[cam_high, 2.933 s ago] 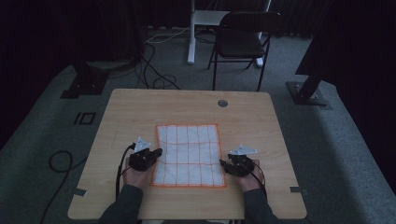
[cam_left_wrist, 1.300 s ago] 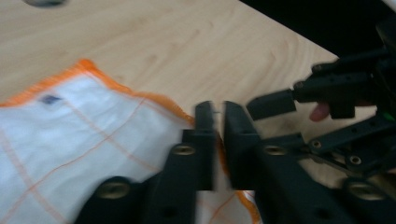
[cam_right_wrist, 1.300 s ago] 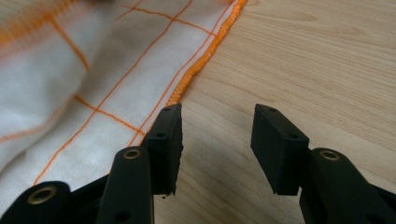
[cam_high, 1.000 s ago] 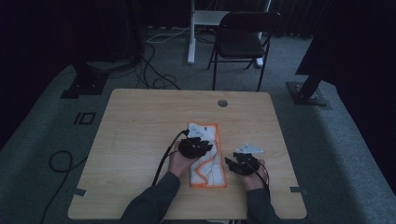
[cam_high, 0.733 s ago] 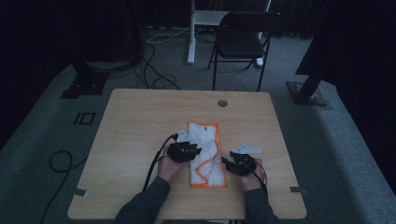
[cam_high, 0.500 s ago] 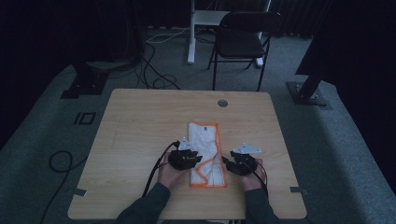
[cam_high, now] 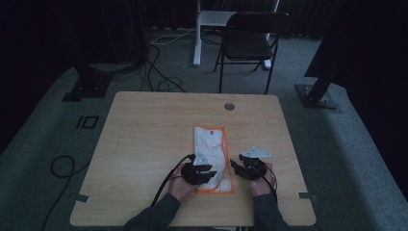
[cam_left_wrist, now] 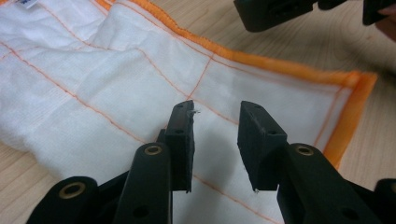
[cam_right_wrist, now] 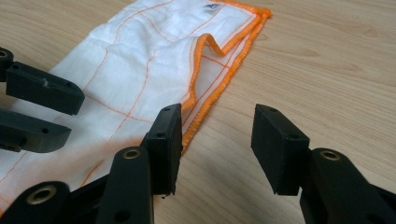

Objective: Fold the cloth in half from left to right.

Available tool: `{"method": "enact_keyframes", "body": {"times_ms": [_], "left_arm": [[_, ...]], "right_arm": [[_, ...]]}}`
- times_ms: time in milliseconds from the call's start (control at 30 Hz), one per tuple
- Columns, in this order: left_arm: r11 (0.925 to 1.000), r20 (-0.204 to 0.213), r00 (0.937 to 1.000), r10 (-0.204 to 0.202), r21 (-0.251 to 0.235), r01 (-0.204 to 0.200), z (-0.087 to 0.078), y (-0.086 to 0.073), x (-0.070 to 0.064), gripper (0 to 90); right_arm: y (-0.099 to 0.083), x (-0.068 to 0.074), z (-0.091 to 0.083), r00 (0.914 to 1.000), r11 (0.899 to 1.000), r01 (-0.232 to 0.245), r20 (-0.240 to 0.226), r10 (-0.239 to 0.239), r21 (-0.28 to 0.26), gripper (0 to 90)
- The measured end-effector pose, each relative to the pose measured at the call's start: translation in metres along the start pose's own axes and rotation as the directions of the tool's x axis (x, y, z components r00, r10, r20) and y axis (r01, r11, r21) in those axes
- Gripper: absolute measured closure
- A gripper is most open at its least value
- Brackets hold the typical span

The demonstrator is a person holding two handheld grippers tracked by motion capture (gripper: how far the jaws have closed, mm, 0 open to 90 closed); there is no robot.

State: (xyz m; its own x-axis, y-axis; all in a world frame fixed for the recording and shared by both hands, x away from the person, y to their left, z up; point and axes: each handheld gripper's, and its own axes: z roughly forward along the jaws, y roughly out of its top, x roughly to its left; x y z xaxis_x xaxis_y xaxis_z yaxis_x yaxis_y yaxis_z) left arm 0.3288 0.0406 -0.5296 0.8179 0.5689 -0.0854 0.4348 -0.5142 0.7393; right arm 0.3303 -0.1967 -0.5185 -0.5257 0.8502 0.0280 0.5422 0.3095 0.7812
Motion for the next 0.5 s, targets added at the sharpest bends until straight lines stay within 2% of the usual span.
{"method": "enact_keyframes", "body": {"times_ms": [233,500], "left_arm": [[0.9999,-0.008,0.9999,-0.009,0.004,0.009,-0.006,-0.011,0.001,66.5],[0.9998,-0.007,0.9999,-0.014,0.013,0.014,-0.011,-0.023,0.003,68.9]], "right_arm": [[0.007,0.000,0.005,0.9999,1.000,0.007,0.009,-0.007,-0.006,57.4],[0.022,0.001,0.022,0.9999,1.000,0.012,0.006,-0.011,-0.019,70.2]]}}
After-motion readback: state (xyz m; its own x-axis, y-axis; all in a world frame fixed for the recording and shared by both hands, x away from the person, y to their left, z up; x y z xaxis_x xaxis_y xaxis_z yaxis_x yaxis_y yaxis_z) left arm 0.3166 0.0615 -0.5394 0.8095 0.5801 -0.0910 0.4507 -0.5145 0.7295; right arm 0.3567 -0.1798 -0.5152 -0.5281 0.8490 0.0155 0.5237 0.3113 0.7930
